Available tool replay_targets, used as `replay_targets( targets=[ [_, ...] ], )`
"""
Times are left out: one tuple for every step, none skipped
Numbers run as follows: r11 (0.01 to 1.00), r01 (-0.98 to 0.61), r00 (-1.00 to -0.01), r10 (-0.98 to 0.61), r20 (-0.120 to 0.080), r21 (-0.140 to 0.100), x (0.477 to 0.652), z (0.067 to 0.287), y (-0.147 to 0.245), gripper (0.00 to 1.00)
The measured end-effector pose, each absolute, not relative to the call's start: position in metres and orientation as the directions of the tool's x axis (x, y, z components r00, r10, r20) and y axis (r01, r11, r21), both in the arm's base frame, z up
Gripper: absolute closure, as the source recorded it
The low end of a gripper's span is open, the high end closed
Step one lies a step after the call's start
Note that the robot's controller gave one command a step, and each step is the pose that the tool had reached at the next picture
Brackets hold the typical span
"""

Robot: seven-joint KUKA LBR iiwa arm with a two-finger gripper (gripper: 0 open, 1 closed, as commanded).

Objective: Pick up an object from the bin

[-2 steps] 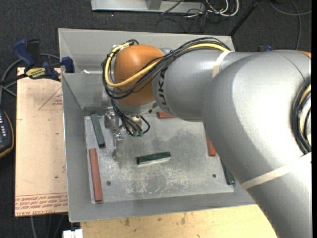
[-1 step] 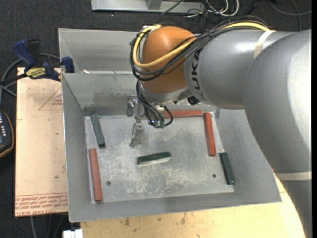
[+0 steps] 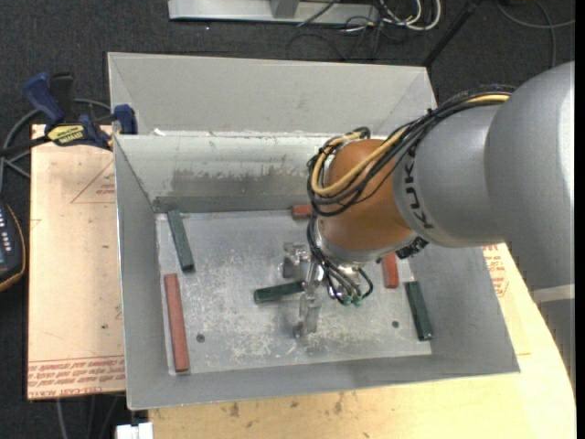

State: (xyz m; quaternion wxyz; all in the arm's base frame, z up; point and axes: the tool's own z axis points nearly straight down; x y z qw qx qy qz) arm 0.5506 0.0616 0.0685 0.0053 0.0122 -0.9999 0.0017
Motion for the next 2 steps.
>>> replay_targets(
  targets=[
    [1.0, -0.031, -1.0, -0.031, 0.0, 0.002, 0.555, 0.073, 0.068, 1.0],
    [0.996, -0.088, -0.996, -0.088, -0.012, 0.0, 0.584, 0.212, 0.052, 1.0]
  ],
)
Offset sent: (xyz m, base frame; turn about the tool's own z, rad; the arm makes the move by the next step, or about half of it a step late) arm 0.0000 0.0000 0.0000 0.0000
